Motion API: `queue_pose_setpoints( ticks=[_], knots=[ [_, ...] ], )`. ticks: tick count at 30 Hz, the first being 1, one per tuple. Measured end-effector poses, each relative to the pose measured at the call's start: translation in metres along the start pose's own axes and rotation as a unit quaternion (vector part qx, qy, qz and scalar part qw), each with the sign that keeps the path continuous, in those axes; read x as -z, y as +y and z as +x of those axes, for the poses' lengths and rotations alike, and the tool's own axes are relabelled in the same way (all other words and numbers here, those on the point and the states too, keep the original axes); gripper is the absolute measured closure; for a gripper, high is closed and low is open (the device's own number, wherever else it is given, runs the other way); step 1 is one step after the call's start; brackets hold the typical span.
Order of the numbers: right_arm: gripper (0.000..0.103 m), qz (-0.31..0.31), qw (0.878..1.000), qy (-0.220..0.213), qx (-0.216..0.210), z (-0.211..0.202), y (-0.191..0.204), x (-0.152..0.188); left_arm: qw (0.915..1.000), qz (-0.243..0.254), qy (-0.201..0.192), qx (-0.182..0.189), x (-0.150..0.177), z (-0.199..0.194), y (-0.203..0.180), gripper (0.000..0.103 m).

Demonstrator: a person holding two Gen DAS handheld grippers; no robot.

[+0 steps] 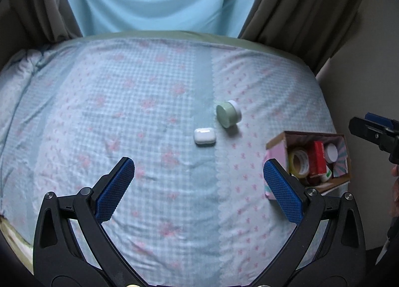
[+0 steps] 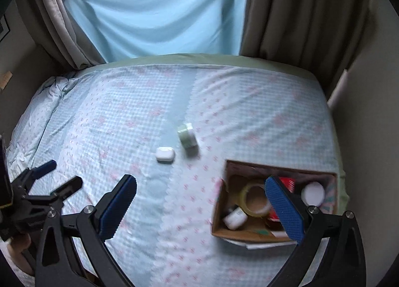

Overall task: Organize rigid objects
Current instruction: 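Move both tools back toward the earbud case and green jar, then grasp the white earbud case with the left tool while the right tool grasps the green jar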

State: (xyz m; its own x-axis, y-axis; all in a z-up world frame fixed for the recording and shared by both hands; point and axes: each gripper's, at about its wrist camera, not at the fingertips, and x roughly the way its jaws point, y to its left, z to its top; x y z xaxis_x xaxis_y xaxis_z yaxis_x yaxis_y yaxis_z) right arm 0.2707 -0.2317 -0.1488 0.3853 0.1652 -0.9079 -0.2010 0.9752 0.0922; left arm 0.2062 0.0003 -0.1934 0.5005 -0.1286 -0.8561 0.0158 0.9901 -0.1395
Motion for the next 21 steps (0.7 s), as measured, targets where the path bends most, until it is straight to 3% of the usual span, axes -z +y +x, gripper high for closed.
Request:
queue_pose_setpoints(
  ticks=[11,19,21],
  knots=[
    [0.002,-0.079,0.993,0.087,-0.02,0.142,0.027,-0.065,0.9971,-0.063,0.043,-0.002,-0.009,0.128,0.002,0.0],
    [0.003,-0.134,0.981,0.14,-0.014,0.249,0.027,-0.076,0.9955,-0.089,0.013,-0.031,0.013,0.233,-0.01,0.003],
    [0.013,-0.138,0.978,0.152,-0.023,0.272,0.025,-0.074,0.9961,-0.076,0.0,-0.045,0.019,0.253,-0.017,0.005]
  ],
)
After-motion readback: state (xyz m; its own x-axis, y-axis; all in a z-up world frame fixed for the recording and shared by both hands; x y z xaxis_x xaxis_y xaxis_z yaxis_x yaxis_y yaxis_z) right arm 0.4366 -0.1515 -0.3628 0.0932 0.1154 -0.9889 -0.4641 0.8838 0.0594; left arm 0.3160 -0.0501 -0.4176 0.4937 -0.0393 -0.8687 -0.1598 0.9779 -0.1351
